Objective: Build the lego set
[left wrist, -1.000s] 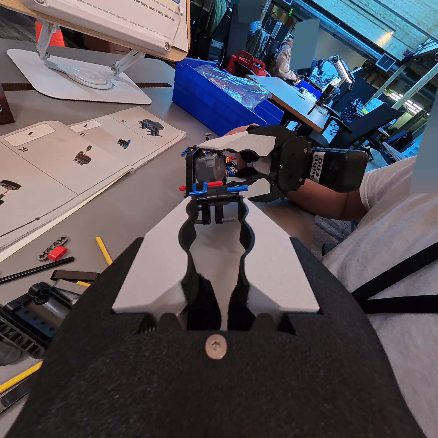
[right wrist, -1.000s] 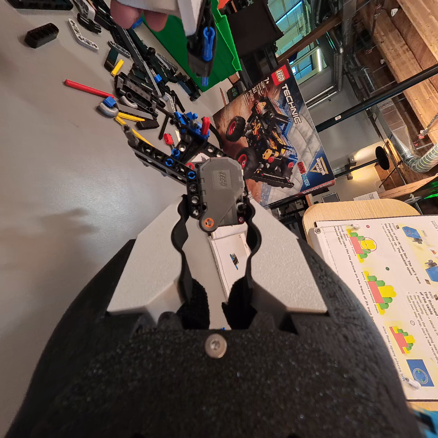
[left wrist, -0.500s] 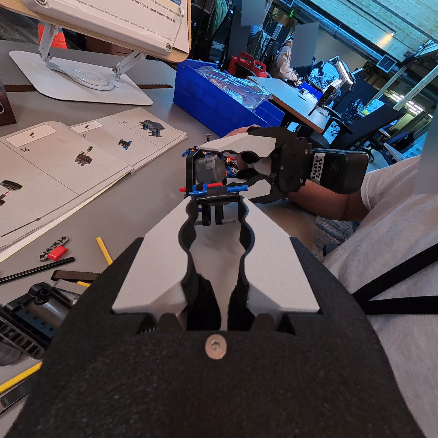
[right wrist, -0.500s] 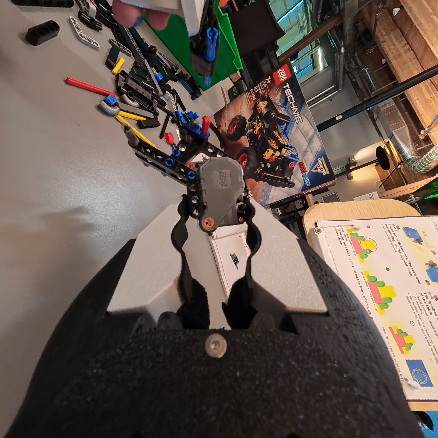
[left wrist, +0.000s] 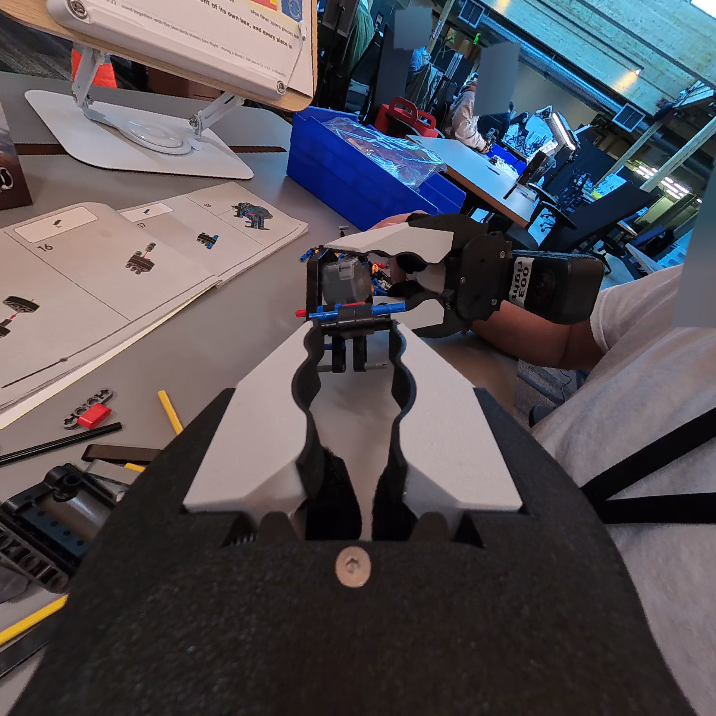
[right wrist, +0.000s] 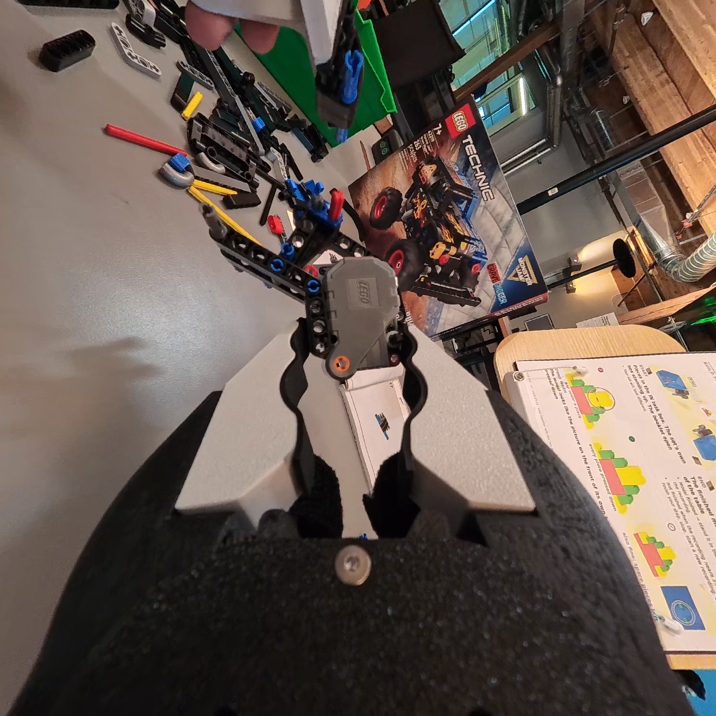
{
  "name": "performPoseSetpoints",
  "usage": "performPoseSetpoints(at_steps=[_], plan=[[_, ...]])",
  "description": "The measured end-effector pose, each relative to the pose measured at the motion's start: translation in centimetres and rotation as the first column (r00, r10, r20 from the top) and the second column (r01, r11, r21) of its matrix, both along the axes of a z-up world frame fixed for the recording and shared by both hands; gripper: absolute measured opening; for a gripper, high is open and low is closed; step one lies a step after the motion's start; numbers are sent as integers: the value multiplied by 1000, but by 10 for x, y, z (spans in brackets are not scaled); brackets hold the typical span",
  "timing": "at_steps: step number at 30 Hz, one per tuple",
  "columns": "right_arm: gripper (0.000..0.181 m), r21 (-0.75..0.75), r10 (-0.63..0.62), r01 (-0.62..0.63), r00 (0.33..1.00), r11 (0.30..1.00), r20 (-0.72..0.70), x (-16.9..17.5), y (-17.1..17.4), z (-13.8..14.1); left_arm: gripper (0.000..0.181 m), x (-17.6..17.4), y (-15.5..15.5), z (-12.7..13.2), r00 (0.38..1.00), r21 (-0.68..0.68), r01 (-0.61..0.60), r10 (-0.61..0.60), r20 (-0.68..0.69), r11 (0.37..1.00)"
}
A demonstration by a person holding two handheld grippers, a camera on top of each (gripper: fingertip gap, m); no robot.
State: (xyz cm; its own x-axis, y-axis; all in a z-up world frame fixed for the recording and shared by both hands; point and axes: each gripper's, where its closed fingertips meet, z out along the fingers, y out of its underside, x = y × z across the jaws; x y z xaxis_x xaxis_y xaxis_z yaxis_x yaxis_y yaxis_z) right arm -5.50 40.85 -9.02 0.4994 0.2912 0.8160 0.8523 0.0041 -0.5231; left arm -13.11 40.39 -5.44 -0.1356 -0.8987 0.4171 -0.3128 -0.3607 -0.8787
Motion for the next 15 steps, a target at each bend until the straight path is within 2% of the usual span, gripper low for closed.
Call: performPoseSetpoints(at_steps=[10, 15], plan=[[46, -6, 0, 0, 1000, 1000, 1, 0, 0, -2, 31, -2, 8, -1, 999, -11, -36, 36, 4, 999], [46, -11, 6, -6, 1000, 1000, -1, -3, 0, -3, 31, 13, 9, 5, 998, -22, -55, 56, 21, 998]])
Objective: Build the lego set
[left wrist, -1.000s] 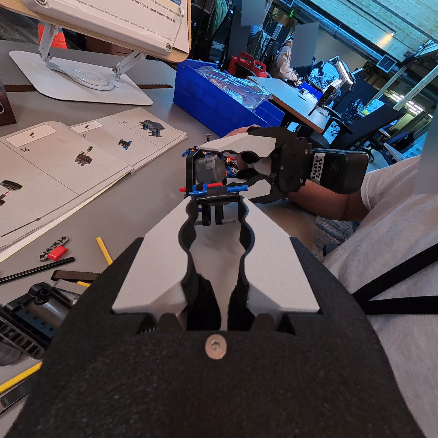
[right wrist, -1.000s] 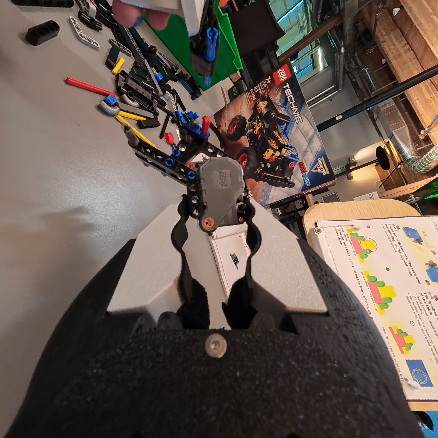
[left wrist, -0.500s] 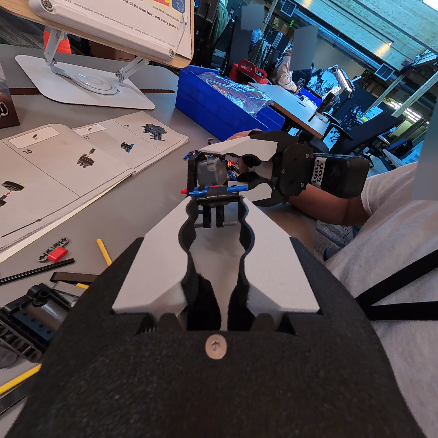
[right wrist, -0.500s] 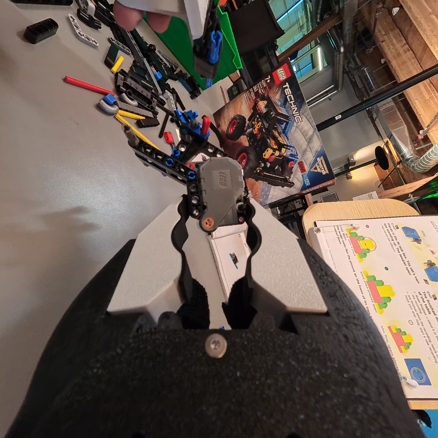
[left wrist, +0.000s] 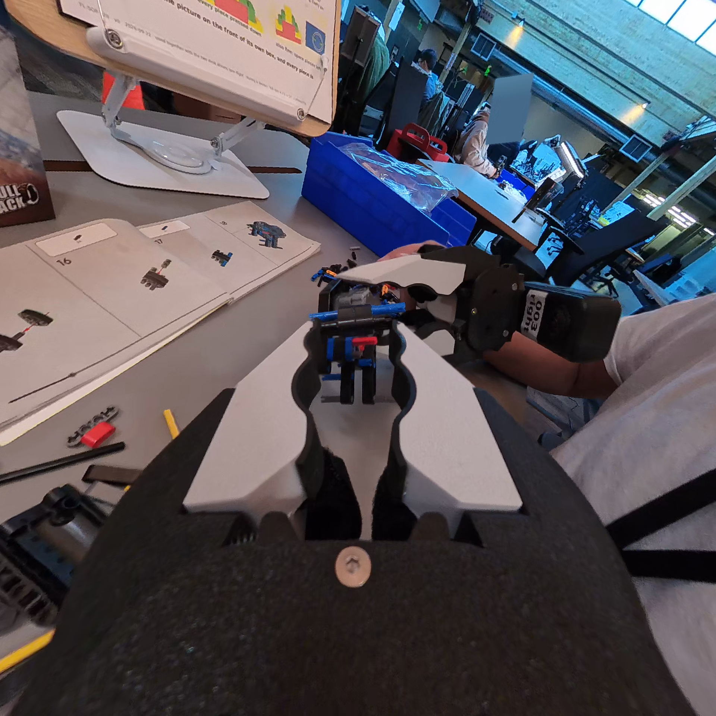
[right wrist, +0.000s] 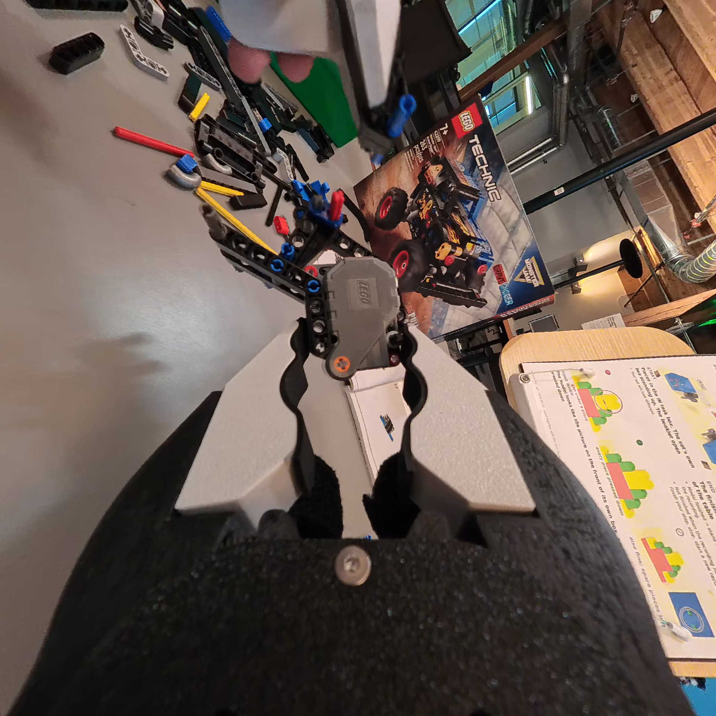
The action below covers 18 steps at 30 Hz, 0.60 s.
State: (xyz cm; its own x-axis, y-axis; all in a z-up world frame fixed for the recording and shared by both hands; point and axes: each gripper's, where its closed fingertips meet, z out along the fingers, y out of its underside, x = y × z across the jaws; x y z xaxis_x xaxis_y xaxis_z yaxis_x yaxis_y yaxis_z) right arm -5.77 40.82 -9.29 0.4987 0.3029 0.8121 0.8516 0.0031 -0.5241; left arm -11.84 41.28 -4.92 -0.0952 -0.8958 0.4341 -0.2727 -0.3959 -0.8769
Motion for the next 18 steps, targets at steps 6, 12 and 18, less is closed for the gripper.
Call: performPoseSetpoints(at_steps=[6, 12, 18], plan=[[46, 7, 1, -1, 1000, 1000, 4, -1, -1, 2, 31, 18, -9, 3, 998, -114, 54, -52, 26, 992], [46, 26, -5, 4, 1000, 1000, 29, -1, -2, 5, 30, 17, -10, 13, 987, -351, 156, -131, 97, 923], [46, 11, -3, 3, 1000, 1000, 21, -4, -3, 3, 30, 23, -1, 1, 986, -382, 165, -164, 35, 909]])
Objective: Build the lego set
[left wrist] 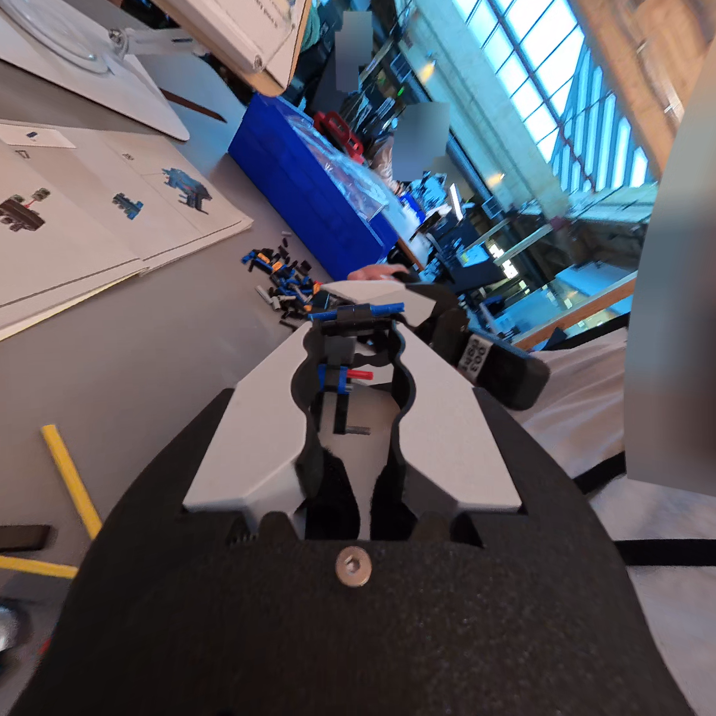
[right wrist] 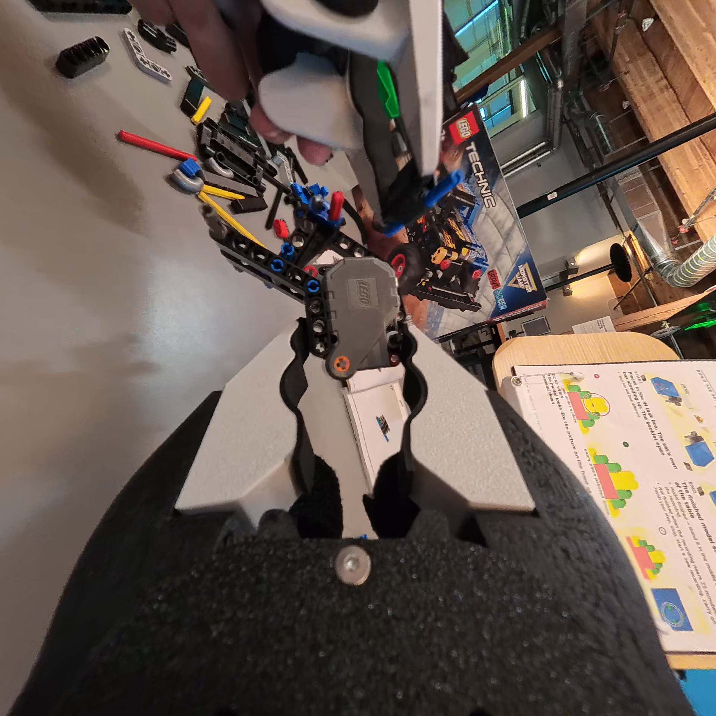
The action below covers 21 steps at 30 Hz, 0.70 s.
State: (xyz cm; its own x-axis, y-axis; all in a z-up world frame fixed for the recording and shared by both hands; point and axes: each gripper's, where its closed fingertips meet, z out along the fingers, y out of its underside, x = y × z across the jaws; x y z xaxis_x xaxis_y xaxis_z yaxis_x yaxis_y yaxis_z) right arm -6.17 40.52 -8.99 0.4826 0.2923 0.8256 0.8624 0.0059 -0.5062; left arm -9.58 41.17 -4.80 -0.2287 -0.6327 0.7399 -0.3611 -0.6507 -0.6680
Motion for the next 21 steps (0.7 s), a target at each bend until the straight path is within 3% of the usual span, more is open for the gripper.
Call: performPoseSetpoints(at_steps=[7, 11, 14, 21], plan=[[46, -10, -1, 1, 1000, 1000, 8, 1, 0, -3, 31, 0, -7, -15, 995, 213, 54, -35, -90, 976], [46, -183, 75, -78, 997, 980, -27, -10, -8, -30, 31, -4, 2, -30, 989, 343, 48, 4, -151, 938], [46, -301, 99, -124, 990, 946, -99, -19, -15, -47, 31, -8, -1, -33, 986, 351, 78, -20, -166, 933], [46, -214, 47, -68, 994, 975, -102, -11, -5, -35, 31, -11, -7, -26, 992, 267, 53, -20, -124, 962]])
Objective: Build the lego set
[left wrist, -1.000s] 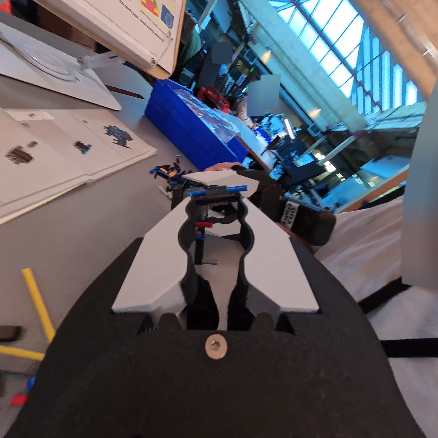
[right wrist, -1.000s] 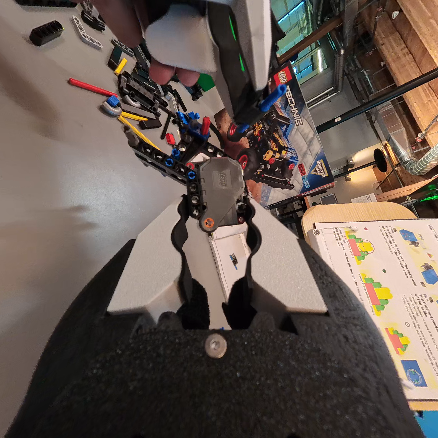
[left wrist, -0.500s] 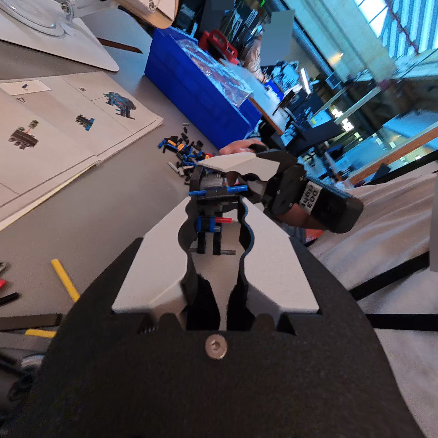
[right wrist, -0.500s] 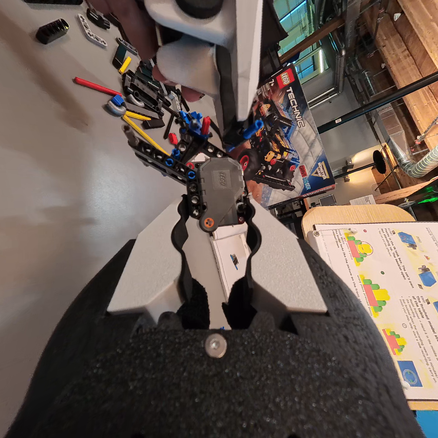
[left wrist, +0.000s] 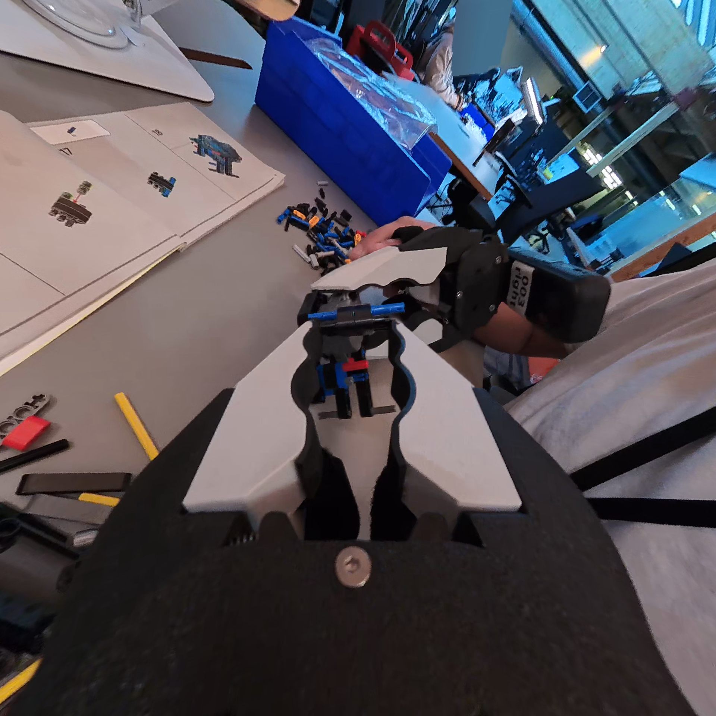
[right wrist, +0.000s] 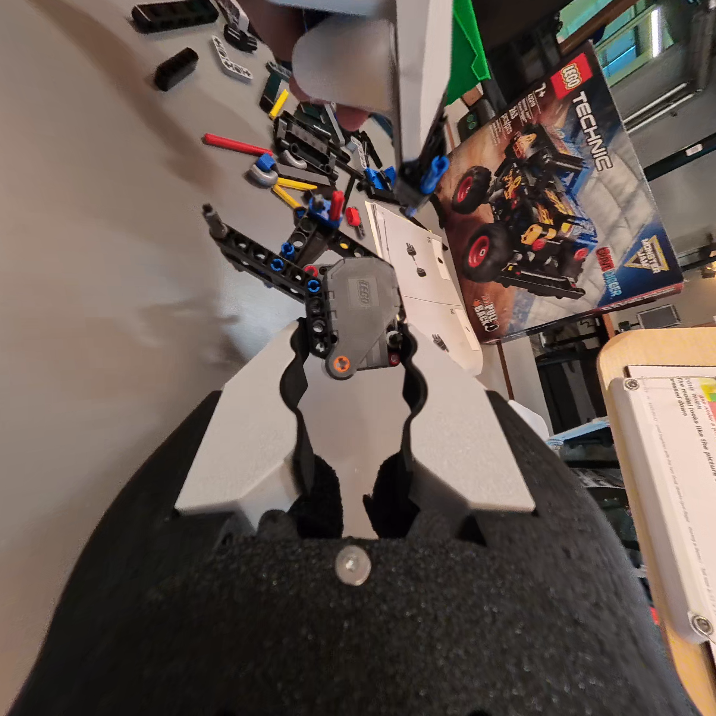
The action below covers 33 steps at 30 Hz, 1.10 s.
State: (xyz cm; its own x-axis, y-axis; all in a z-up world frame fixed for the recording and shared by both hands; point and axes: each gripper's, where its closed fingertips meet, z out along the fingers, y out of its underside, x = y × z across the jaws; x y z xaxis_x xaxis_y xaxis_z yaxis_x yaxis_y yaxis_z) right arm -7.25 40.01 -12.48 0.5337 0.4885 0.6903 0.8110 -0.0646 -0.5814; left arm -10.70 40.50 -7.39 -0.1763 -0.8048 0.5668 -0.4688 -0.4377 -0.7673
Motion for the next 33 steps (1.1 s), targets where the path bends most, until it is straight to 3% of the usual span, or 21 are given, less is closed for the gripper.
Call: performPoseSetpoints(at_steps=[5, 9, 16, 21, 25, 33], plan=[[46, 35, -8, 7, 999, 999, 44, 1, 1, 1, 31, -3, 3, 4, 999, 9, -27, 27, 23, 1000], [46, 88, -18, 13, 998, 996, 62, 3, 2, 10, 31, -12, -10, 2, 999, 59, 37, -38, 8, 998], [46, 151, -42, 16, 985, 988, 168, 9, 3, 11, 31, -43, -23, -33, 988, 218, 75, -43, -149, 973], [46, 143, -48, 21, 981, 990, 186, 12, 5, 7, 31, -71, -20, -85, 932, 448, 202, -30, -362, 871], [46, 136, -41, 19, 986, 991, 163, 10, 4, 9, 31, -73, -27, -89, 926, 545, 284, -77, -370, 789], [46, 118, -42, 25, 988, 993, 149, 11, 5, 6, 31, -75, -34, -102, 907, 591, 345, -96, -410, 729]])
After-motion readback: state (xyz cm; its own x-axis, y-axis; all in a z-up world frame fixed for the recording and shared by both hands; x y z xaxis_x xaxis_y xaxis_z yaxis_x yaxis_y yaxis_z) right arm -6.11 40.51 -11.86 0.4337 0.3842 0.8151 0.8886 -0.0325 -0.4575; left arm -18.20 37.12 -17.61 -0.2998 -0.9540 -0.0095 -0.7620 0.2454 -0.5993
